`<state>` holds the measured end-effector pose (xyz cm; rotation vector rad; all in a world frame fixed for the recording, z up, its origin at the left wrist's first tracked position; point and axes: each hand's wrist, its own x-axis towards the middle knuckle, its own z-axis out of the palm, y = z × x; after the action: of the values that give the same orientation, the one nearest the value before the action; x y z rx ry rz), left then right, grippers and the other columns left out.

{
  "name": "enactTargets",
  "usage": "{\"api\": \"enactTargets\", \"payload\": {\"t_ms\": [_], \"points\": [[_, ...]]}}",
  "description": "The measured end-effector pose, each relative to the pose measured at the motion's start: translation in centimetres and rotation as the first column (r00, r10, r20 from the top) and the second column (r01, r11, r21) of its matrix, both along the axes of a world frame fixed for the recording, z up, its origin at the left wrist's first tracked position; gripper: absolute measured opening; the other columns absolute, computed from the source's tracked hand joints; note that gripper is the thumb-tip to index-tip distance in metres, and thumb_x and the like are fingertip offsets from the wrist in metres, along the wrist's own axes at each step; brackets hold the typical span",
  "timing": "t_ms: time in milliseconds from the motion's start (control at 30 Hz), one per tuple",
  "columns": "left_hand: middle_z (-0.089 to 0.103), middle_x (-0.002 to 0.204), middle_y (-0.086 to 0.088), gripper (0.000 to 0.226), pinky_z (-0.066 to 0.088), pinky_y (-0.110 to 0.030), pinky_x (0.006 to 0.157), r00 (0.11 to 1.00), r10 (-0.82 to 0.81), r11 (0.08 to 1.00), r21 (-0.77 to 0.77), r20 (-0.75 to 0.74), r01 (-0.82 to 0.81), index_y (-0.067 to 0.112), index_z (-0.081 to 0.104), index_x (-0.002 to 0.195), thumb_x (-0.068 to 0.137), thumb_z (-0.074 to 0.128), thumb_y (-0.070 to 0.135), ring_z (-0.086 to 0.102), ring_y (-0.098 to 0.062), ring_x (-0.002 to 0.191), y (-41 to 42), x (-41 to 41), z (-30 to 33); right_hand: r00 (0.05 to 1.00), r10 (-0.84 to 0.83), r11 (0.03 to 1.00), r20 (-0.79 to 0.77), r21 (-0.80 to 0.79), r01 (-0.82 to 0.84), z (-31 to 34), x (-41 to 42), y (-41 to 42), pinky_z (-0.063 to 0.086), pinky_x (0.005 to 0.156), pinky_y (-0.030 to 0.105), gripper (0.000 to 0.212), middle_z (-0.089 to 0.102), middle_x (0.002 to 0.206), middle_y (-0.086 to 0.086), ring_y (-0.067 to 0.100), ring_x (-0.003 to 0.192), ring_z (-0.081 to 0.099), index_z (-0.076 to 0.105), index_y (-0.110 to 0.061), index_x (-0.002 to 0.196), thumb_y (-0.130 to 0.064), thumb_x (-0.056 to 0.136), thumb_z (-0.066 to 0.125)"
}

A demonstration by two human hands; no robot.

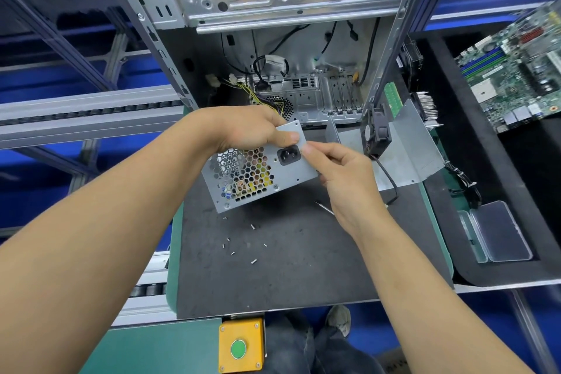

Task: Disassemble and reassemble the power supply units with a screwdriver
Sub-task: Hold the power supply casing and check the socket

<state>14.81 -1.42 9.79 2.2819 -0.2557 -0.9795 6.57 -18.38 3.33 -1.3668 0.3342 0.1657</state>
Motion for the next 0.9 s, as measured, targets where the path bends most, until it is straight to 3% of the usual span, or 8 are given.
{"api": "enactTargets", "payload": {"t_ms": [100, 200, 367, 533, 667, 800, 900], "points": [[0.076, 0.098, -0.012, 0.033, 0.051, -0.049, 0.094, 1.0, 0.015, 0.999, -0.04, -0.013, -0.016, 0.01, 0.073, 0.105, 0.101, 0.057, 0.038, 0.065, -0.02, 0.083, 0.0, -0.1, -0.1, 1.0, -0.006, 0.998, -0.028, 0.056, 0.007, 0.0, 0.0, 0.0, 0.046, 0.059, 0.01, 0.004, 0.076, 0.083, -0.007, -0.001, 0.068, 0.064, 0.078, -0.024, 0.085, -0.021, 0.086, 0.076], [0.077, 0.091, -0.006, 0.029, 0.052, -0.043, 0.088, 0.999, 0.03, 0.997, -0.067, -0.026, -0.032, 0.012, 0.074, 0.102, 0.1, 0.057, 0.036, 0.067, -0.018, 0.08, 0.1, 0.1, -0.3, 0.999, -0.017, 0.997, -0.05, 0.075, 0.02, 0.1, 0.1, 0.2, 0.048, 0.062, 0.013, 0.006, 0.077, 0.086, -0.004, 0.003, 0.074, 0.067, 0.078, -0.023, 0.086, -0.019, 0.087, 0.074], [0.077, 0.085, -0.003, 0.027, 0.052, -0.03, 0.072, 0.995, 0.069, 0.991, -0.109, -0.073, -0.077, 0.015, 0.074, 0.096, 0.099, 0.058, 0.036, 0.068, -0.014, 0.07, 0.5, 0.3, -0.4, 1.0, -0.005, 0.997, -0.03, 0.077, 0.007, 0.4, 0.1, 0.5, 0.044, 0.056, 0.008, 0.006, 0.075, 0.079, -0.008, -0.003, 0.062, 0.062, 0.077, -0.022, 0.089, -0.018, 0.089, 0.072], [0.077, 0.091, -0.007, 0.028, 0.053, -0.035, 0.076, 0.991, 0.096, 0.984, -0.139, -0.092, -0.108, 0.013, 0.074, 0.101, 0.098, 0.06, 0.036, 0.069, -0.015, 0.072, 0.8, 0.4, -0.6, 1.0, -0.002, 0.999, -0.025, 0.052, 0.003, 0.5, 0.1, 0.6, 0.043, 0.056, 0.007, 0.006, 0.074, 0.078, -0.01, -0.005, 0.059, 0.059, 0.076, -0.021, 0.093, -0.019, 0.089, 0.072], [0.078, 0.089, -0.006, 0.025, 0.054, -0.033, 0.072, 0.989, 0.103, 0.983, -0.142, -0.104, -0.117, 0.017, 0.076, 0.094, 0.098, 0.061, 0.037, 0.07, -0.016, 0.071, 0.9, 0.4, -0.5, 1.0, 0.018, 1.0, -0.016, 0.025, -0.017, 0.5, 0.0, 0.4, 0.045, 0.061, 0.007, 0.009, 0.075, 0.085, -0.012, -0.006, 0.066, 0.062, 0.076, -0.023, 0.098, -0.021, 0.091, 0.069], [0.078, 0.084, -0.004, 0.028, 0.051, -0.027, 0.066, 0.99, 0.098, 0.982, -0.153, -0.103, -0.114, 0.022, 0.078, 0.082, 0.097, 0.062, 0.038, 0.069, -0.012, 0.066, 0.9, 0.4, -0.5, 0.999, 0.012, 0.996, 0.032, -0.094, -0.009, 0.9, -0.6, -0.6, 0.051, 0.073, 0.013, 0.014, 0.076, 0.094, -0.012, -0.002, 0.083, 0.067, 0.075, -0.025, 0.101, -0.03, 0.096, 0.062], [0.076, 0.083, -0.001, 0.038, 0.046, -0.027, 0.069, 0.997, 0.059, 0.989, -0.131, -0.046, -0.064, 0.013, 0.076, 0.091, 0.094, 0.062, 0.048, 0.062, -0.01, 0.064, 1.3, 0.4, -0.6, 0.986, -0.017, 0.908, 0.166, -0.411, 0.084, 0.4, -2.7, -3.5, 0.046, 0.069, 0.009, 0.017, 0.072, 0.086, -0.017, -0.001, 0.079, 0.064, 0.072, -0.031, 0.087, -0.043, 0.091, 0.061]]}}
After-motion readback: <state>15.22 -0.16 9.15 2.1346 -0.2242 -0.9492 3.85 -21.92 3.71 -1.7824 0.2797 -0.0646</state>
